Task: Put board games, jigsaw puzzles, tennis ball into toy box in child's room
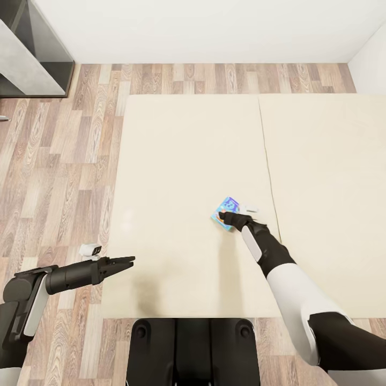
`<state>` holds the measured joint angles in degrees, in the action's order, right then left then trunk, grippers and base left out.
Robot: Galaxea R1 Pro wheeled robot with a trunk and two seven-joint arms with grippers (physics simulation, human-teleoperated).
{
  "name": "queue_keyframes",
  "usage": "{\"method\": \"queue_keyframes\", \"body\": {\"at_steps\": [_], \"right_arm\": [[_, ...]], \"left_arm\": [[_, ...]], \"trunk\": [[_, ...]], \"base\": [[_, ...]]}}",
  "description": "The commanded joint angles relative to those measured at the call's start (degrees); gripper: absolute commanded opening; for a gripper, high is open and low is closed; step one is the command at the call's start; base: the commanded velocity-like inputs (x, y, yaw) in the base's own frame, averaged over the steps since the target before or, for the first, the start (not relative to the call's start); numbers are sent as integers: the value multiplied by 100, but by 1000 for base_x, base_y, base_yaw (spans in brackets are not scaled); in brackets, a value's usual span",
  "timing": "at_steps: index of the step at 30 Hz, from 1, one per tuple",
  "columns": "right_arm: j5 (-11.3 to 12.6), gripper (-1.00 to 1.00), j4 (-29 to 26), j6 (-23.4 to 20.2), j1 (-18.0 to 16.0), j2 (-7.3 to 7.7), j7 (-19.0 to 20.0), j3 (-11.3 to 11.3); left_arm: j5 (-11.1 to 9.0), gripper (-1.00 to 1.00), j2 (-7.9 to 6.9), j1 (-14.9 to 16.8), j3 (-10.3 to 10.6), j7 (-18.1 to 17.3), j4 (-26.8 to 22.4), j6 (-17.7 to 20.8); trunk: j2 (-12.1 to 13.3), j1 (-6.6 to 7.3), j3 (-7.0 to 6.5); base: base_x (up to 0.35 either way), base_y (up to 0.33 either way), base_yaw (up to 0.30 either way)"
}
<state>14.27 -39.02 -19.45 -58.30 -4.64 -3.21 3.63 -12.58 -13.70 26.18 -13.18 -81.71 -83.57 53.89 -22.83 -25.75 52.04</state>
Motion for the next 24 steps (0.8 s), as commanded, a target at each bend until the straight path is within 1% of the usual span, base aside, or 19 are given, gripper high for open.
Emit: {"method": "queue_keyframes", "body": {"at_steps": [1, 9, 16, 21, 24], "right_arm": [[50, 100, -9, -27, -6, 1, -33, 30], [49, 100, -9, -41, -21, -16, -31, 50], [49, 100, -9, -41, -24, -12, -31, 50], [49, 100, -9, -42, -24, -19, -31, 54], [51, 100, -9, -42, -24, -19, -31, 51]], "left_arm": [[-8, 100, -2, 1, 0, -13, -1, 60], [-8, 100, -1, 1, -2, -19, -1, 60], [-8, 100, -1, 1, -144, -20, -1, 60], [-8, 100, -1, 1, -163, -20, -1, 60], [-8, 100, -1, 1, -166, -20, -1, 60]], "trunk": [[-9, -3, 6], [-9, -3, 6], [-9, -3, 6], [-9, -3, 6], [-9, -3, 6]], "base": [[0, 0, 0], [0, 0, 0], [0, 0, 0], [0, 11, 0], [0, 142, 0]]}}
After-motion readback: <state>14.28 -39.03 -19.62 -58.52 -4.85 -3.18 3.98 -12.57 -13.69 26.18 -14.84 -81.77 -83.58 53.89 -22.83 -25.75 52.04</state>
